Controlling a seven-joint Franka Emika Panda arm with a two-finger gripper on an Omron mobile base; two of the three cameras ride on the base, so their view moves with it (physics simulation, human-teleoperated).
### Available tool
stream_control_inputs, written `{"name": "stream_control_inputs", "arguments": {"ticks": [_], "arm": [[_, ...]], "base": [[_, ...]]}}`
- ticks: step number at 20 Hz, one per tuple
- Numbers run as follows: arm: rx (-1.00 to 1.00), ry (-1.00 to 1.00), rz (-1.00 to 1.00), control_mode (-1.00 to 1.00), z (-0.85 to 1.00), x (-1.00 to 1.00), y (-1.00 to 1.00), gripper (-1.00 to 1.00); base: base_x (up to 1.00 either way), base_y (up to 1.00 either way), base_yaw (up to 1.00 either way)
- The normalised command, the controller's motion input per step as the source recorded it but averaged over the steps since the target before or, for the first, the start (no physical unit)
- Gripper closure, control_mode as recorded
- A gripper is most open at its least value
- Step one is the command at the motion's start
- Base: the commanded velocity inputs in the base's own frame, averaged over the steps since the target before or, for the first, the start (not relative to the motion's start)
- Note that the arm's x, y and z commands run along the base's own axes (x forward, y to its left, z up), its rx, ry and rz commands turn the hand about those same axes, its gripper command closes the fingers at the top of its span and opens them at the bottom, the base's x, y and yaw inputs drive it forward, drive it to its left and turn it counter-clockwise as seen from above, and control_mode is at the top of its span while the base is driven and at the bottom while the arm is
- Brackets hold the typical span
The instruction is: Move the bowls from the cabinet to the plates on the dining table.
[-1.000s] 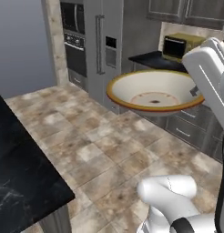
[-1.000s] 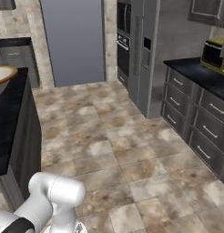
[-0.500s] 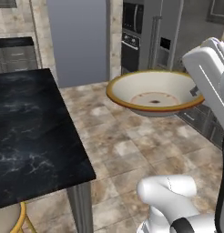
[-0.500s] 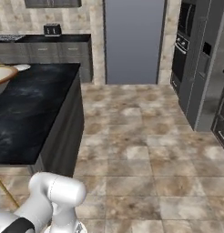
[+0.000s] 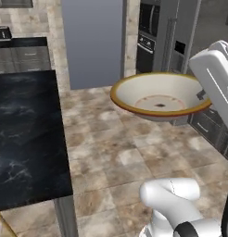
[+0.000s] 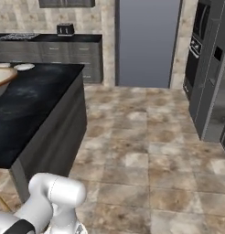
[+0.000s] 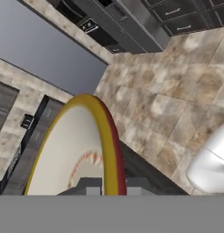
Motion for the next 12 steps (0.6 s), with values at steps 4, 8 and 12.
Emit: {"name": "stream_control_inputs", "arguments": {"ticks": [4, 8, 12], "arm": [[0.00, 0.00, 0.00, 1.00, 0.00, 0.00, 0.00, 1.00], [0.00, 0.00, 0.00, 1.00, 0.00, 0.00, 0.00, 1.00], [0.00, 0.00, 0.00, 1.00, 0.00, 0.00, 0.00, 1.00]], "base": [[0.78, -0.96, 0.00], [1.00, -0.75, 0.02], [1.00, -0.64, 0.04]]}}
